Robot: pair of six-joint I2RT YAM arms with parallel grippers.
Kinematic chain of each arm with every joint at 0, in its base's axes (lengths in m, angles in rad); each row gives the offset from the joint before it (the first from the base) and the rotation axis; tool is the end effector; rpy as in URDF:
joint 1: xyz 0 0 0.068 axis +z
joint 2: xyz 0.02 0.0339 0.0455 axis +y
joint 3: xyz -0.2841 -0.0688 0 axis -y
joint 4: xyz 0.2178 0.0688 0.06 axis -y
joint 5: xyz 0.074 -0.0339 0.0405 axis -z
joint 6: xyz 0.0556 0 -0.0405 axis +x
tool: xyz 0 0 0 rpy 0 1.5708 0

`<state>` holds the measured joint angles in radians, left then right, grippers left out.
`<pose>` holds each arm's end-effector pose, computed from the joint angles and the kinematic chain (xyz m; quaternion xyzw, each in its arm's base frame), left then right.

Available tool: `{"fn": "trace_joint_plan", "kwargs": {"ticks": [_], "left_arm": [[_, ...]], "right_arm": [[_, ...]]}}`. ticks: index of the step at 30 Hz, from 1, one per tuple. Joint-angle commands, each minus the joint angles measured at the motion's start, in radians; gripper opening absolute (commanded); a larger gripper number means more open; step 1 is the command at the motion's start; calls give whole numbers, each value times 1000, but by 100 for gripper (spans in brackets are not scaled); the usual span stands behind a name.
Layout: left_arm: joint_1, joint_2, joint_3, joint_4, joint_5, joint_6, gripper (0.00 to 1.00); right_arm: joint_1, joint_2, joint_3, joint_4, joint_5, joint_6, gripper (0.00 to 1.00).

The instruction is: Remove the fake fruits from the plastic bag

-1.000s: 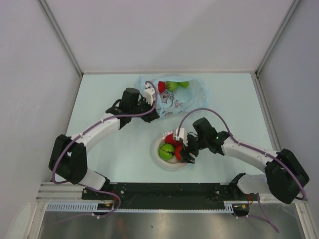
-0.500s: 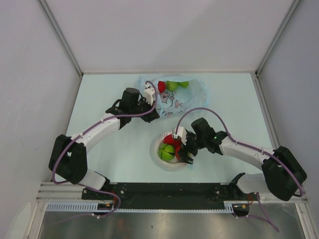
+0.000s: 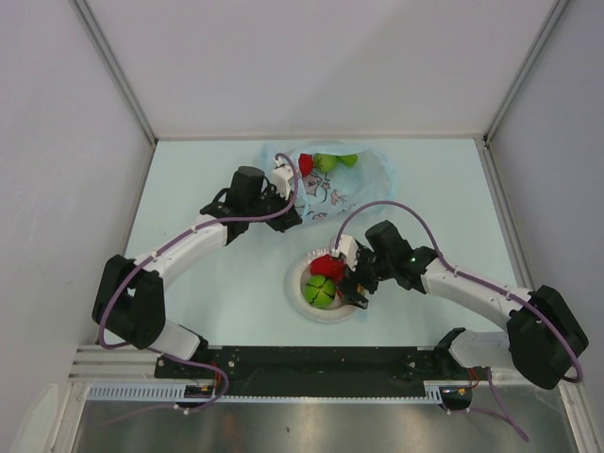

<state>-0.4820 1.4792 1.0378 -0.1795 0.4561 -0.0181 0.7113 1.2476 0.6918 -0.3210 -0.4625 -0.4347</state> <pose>0.2699 -0.1688 0.2855 0.2998 0.8193 -0.3050 0.3818 0.1547 0.1661 0.2238 -0.5618 0.7269 0.2591 0.2981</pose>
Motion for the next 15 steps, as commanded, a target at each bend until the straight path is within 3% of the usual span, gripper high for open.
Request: {"fn": "trace_joint_plan", "kwargs": {"ticks": [1, 5, 9, 15], "left_arm": [[-3, -20, 4, 37, 21, 0, 0], [-3, -17, 4, 41, 24, -3, 0], [-3, -7, 8, 52, 30, -14, 0], [-3, 10, 22, 60, 38, -22, 0]], "right_arm": [[-6, -37, 34, -6, 12, 37, 99], [-7, -31, 34, -3, 27, 40, 91], [-12, -20, 35, -9, 28, 16, 60], [-12, 27, 35, 40, 18, 5, 55]]}}
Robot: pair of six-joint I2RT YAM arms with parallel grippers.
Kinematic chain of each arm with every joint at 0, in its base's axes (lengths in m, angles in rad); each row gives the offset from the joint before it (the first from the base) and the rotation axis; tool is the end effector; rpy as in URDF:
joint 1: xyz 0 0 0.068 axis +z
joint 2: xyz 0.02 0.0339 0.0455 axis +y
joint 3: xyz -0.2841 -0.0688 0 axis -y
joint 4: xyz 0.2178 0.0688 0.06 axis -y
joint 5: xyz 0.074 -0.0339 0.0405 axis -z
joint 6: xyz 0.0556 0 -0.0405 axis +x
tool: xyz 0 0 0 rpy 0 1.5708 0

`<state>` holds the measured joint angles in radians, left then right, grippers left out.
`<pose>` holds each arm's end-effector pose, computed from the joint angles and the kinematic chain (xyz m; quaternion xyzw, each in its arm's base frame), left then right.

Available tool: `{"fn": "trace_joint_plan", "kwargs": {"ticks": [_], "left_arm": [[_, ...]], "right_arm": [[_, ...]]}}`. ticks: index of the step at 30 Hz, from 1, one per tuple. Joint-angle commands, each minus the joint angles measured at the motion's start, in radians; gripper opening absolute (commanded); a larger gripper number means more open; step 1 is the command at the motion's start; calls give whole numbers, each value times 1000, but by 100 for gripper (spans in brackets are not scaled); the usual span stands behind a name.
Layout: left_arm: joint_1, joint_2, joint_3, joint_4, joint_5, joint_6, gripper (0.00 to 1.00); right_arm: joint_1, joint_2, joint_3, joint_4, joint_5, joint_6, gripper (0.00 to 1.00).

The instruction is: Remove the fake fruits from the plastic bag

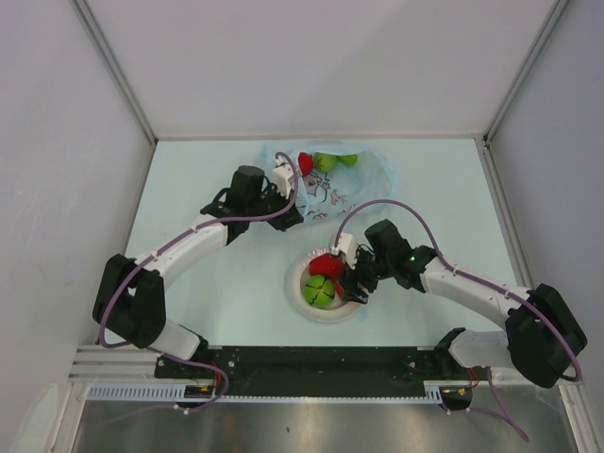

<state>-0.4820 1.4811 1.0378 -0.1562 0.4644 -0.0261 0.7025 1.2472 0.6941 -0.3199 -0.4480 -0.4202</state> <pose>0.2713 -0.1700 0.2874 0.2991 0.8141 -0.3111 0.3885 0.1571 0.1646 0.2244 -0.5520 0.7352 0.2536 0.3006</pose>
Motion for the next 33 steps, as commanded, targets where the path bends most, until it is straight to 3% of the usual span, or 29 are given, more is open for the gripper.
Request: {"fn": "trace_joint_plan", "kwargs": {"ticks": [1, 8, 11, 15, 20, 24, 27, 33], "left_arm": [[-3, 10, 25, 35, 29, -14, 1], [-3, -5, 13, 29, 23, -9, 0], [-3, -15, 2, 29, 19, -3, 0], [-3, -16, -2, 27, 19, -1, 0], [-3, -12, 5, 18, 17, 0, 0], [-3, -19, 10, -2, 11, 9, 0], [-3, -21, 27, -19, 16, 21, 0], [11, -41, 71, -57, 19, 54, 0]], "right_arm": [[-3, 34, 31, 48, 3, -11, 55], [-3, 81, 36, 78, 3, -46, 60], [-5, 72, 38, 47, 8, -58, 71], [-12, 19, 41, -5, 35, -68, 99], [-64, -67, 103, -50, 26, -13, 100], [-118, -55, 223, -51, 32, 151, 100], [-173, 3, 289, 54, 80, 294, 99], [-224, 248, 418, 271, 314, 365, 96]]}}
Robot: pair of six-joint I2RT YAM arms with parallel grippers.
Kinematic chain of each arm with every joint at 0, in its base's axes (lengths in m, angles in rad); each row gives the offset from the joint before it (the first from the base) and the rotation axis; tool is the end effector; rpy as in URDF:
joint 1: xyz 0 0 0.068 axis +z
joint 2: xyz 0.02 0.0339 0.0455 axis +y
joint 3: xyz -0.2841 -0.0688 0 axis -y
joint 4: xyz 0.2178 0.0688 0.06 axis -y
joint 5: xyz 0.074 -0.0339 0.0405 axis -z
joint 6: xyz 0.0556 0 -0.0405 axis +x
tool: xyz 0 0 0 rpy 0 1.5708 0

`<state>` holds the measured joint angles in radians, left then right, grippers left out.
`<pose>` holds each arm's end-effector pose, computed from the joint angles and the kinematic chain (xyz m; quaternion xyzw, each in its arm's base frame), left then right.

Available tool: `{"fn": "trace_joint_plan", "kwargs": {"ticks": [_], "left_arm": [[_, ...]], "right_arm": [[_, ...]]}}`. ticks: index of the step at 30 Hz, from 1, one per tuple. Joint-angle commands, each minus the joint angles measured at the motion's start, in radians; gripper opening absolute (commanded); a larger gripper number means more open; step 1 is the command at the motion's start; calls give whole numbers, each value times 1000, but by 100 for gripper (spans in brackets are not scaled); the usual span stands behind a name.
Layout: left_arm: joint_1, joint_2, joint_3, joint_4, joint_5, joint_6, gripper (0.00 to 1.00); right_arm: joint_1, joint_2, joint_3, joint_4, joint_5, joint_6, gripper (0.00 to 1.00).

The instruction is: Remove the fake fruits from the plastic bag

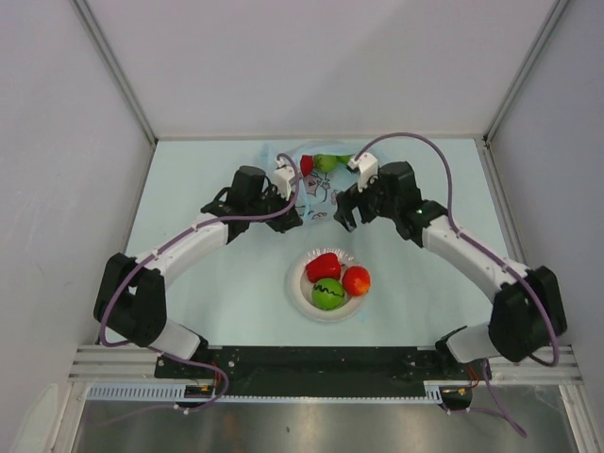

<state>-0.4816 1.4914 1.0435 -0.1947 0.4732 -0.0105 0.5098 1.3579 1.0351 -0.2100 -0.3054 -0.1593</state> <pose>0.2706 -0.1700 0.2825 0.3049 0.8208 -0.3093 0.3710 0.2493 0.1585 0.3145 -0.3531 0.7859 0.2155 0.4597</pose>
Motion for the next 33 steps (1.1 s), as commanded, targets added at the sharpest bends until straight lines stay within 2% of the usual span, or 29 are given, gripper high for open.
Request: {"fn": "trace_joint_plan", "kwargs": {"ticks": [1, 4, 9, 13, 15, 18, 20, 22, 24, 25, 28, 33], "left_arm": [[15, -57, 69, -25, 15, 38, 0], [17, -92, 84, -80, 13, 89, 0], [23, -170, 93, -201, -28, 196, 0], [24, -224, 58, -209, -74, 248, 0], [24, -224, 62, -206, -67, 250, 0], [18, -204, 99, -213, -13, 288, 0], [-1, -174, 148, -247, 5, 346, 0], [-15, -149, 188, -279, -2, 406, 0], [-18, -140, 199, -284, -8, 414, 0], [-18, -131, 202, -287, -8, 411, 0], [-18, -125, 211, -304, 2, 382, 0], [-18, -151, 194, -296, -1, 348, 0]], "right_arm": [[-42, 170, 103, 232, 181, 113, 95], [-68, 283, 160, 302, 195, 119, 92], [-88, 505, 338, 313, 221, 75, 90], [-160, 596, 393, 327, 368, 64, 91], [-188, 583, 356, 307, 414, 67, 91], [-266, 474, 260, 259, 442, 90, 92], [-324, 342, 194, 251, 460, 95, 92], [-347, 232, 132, 215, 407, 83, 92], [-353, 190, 94, 163, 349, 86, 91], [-350, 181, 88, 152, 248, 96, 91], [-301, 198, 66, 162, 103, 118, 90], [-199, 306, 101, 256, 106, 139, 90]]}}
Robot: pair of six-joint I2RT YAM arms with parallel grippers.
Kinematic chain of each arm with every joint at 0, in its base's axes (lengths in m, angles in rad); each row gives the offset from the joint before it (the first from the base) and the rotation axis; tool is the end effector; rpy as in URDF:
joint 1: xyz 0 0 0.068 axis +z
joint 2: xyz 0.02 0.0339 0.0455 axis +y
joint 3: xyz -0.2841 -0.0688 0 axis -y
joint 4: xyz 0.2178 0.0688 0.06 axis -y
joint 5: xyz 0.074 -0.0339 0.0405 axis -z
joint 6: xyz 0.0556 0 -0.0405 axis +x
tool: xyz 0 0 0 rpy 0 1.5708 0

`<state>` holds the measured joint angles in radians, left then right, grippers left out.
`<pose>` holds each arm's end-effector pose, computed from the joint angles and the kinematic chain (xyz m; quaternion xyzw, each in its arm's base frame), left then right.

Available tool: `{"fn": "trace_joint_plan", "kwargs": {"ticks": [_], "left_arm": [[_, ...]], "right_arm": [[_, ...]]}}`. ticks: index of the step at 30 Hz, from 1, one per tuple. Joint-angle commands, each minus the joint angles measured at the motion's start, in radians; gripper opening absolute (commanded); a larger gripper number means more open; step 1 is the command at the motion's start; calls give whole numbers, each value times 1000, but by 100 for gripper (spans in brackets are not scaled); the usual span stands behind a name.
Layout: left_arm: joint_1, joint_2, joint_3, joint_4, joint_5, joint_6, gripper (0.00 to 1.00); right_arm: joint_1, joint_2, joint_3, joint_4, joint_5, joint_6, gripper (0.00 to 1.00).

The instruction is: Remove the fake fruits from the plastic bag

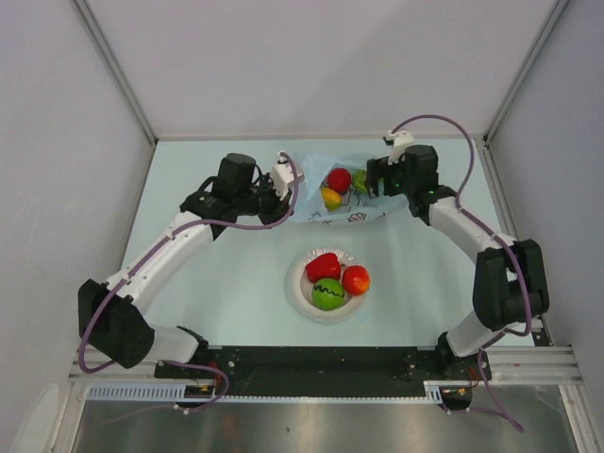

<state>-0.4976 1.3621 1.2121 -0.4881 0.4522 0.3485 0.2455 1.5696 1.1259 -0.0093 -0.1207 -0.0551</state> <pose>0.2389 -0.1574 0.3443 0.4493 0.7524 -0.2323 0.4221 0.3459 0.0936 0.3017 -0.1583 0.8320 0.1012 0.5220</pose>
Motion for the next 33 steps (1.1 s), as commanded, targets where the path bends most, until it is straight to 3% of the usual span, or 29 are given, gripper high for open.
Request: {"fn": "trace_joint_plan", "kwargs": {"ticks": [1, 15, 21, 28, 33], "left_arm": [[-2, -21, 20, 5, 20, -22, 0], [-2, 26, 14, 52, 10, -100, 0], [-2, 12, 9, 29, -12, -83, 0], [-2, 9, -3, 42, -23, -80, 0], [-2, 12, -6, 57, -18, -98, 0]], "right_arm": [[74, 113, 29, 52, -83, 49, 89], [173, 371, 254, 77, -83, 146, 82], [216, 423, 347, 14, 87, 136, 79], [164, 235, 345, -201, 84, 127, 80], [242, 64, 288, -215, 3, 14, 76]]}}
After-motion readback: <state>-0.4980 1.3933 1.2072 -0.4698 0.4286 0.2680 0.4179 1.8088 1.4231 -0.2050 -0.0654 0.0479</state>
